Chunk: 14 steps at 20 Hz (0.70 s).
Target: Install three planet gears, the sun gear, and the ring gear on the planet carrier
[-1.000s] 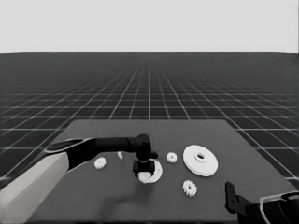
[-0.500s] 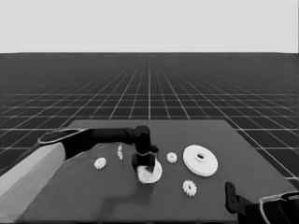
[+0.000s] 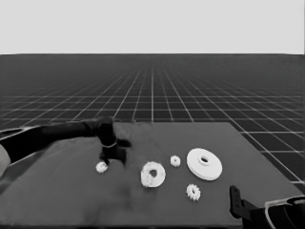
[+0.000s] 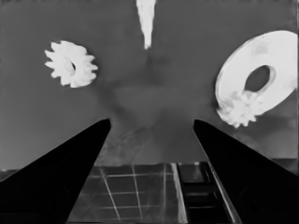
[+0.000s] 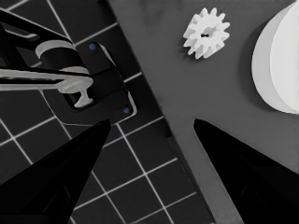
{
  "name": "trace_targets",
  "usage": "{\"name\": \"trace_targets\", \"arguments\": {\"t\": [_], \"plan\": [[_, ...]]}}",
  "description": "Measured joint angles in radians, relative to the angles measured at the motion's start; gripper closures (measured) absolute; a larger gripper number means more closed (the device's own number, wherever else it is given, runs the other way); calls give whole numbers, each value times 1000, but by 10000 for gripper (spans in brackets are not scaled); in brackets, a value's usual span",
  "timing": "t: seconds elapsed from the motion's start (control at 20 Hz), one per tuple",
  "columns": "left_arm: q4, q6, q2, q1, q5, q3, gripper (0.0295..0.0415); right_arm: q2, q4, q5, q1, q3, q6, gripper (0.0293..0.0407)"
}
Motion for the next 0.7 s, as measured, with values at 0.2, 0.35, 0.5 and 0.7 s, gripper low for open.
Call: {"name": "trace_targets", "arguments": {"t": [0.2, 0.35, 0.5, 0.7], "plan": [[-31, 295, -137, -7, -36, -209, 326, 0, 0, 0, 0, 0, 0, 315], [-36, 330, -138, -7, -40, -243, 326, 0, 0, 0, 0, 0, 0, 315], [56, 364, -104, 119, -127, -323, 326, 0, 0, 0, 0, 0, 0, 315], [90, 389, -75, 176, -172, -386, 326, 0, 0, 0, 0, 0, 0, 315]]}}
